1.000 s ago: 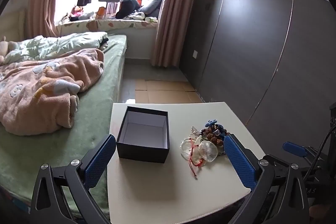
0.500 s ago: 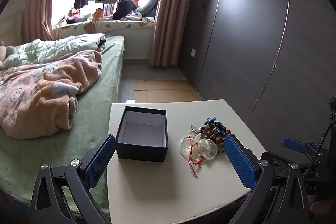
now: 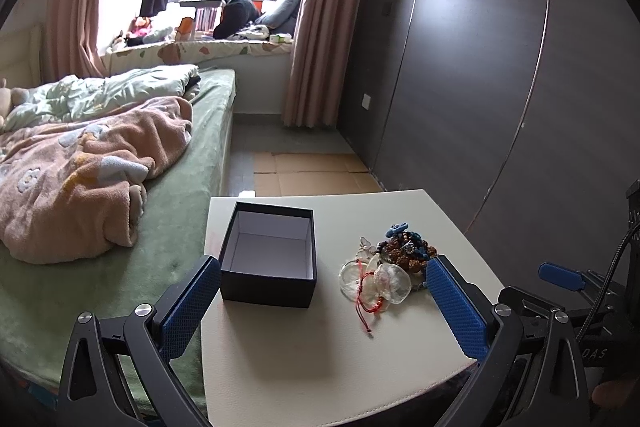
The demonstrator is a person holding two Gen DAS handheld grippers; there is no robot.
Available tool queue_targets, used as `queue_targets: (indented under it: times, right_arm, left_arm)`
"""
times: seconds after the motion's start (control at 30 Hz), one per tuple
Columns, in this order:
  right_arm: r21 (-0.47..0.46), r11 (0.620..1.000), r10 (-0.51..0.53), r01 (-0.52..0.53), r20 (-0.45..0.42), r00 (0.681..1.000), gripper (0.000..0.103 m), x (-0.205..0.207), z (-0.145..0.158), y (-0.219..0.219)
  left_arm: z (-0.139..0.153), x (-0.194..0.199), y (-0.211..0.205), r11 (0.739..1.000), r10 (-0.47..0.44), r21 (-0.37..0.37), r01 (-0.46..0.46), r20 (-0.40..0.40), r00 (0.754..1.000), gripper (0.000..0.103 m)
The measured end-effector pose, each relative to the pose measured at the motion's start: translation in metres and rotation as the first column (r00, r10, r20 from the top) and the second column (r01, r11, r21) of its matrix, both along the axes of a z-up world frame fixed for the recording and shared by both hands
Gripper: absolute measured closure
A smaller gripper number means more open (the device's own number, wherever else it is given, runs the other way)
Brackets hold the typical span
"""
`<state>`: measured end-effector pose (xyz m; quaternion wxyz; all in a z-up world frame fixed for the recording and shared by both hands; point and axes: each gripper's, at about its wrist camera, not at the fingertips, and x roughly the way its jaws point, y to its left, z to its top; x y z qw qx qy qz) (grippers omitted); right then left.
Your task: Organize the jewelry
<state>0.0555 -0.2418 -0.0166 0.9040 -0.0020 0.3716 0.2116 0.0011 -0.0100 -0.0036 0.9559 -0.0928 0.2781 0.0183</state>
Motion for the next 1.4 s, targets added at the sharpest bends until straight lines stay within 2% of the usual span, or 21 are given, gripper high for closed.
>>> queue_targets:
  times: [0.17,0.3,0.47,1.4]
  right_arm:
    - [-0.001,1.0,0.001,-0.001,-0.001,1.0,0.0,-0.0003,0.0002,0.0004]
    - [0.003,1.0,-0.001,0.001,0.003,1.0,0.0,0.001,0.0016,-0.0021]
    - [0.01,1.0,-0.007,0.007,0.001,1.0,0.0,0.0017,0.0025,-0.0047]
    - [0.004,1.0,-0.006,0.006,0.003,1.0,0.0,0.0008,0.0028,-0.0048]
  left_arm:
    - [0.0023,-0.0012,-0.001,1.0,-0.005,-0.002,0.005,-0.002,1.0,0.0]
    - [0.0032,-0.0027,-0.0042,1.0,-0.006,0.031,0.005,0.007,1.0,0.0]
    - [0.0041,-0.0015,-0.0008,1.0,0.001,0.008,-0.001,0.003,1.0,0.0]
    - [0.005,-0.0047,-0.0012,1.0,0.004,0.014,-0.004,0.01,1.0,0.0]
